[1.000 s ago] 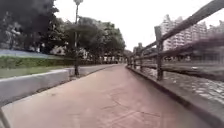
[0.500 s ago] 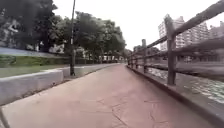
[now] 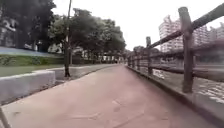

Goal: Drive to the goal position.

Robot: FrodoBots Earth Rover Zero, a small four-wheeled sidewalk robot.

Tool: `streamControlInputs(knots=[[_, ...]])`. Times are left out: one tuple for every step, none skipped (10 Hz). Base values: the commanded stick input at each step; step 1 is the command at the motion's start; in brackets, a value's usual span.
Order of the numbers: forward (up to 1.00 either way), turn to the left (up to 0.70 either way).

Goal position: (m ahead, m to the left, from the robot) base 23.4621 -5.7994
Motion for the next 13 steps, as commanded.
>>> streamControlInputs(knots=[[1.00, 0.00], [1.00, 0.00], [1.00, 0.00], [1.00, 0.00], [1.00, 0.00], [1.00, 0.00], [1.00, 0.00], [1.00, 0.00], [1.00, 0.00], [1.00, 0.00], [1.00, 0.00], [1.00, 0.00], [1.00, 0.00]])
